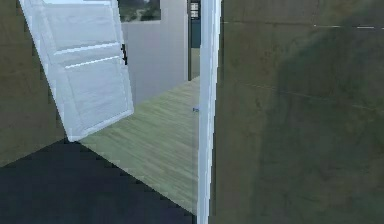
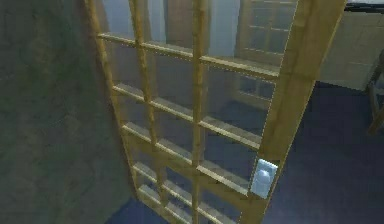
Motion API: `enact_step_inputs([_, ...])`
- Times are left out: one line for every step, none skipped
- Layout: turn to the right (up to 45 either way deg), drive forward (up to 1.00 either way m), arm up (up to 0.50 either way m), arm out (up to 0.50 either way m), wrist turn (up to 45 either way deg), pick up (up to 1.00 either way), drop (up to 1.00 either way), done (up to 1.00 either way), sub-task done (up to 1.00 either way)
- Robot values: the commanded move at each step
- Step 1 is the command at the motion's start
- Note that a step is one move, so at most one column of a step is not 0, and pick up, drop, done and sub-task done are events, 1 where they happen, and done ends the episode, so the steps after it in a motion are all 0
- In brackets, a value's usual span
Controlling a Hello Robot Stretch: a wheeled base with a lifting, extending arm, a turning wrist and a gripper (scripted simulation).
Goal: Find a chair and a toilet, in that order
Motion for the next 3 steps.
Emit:
enact_step_inputs([45.0, 0.00, 0.00, 0.00, 0.0, 0.00, 0.00, 0.00, 0.00])
enact_step_inputs([45.0, 0.00, 0.00, 0.00, 0.0, 0.00, 0.00, 0.00, 0.00])
enact_step_inputs([45.0, 0.00, 0.00, 0.00, 0.0, 0.00, 0.00, 0.00, 0.00])
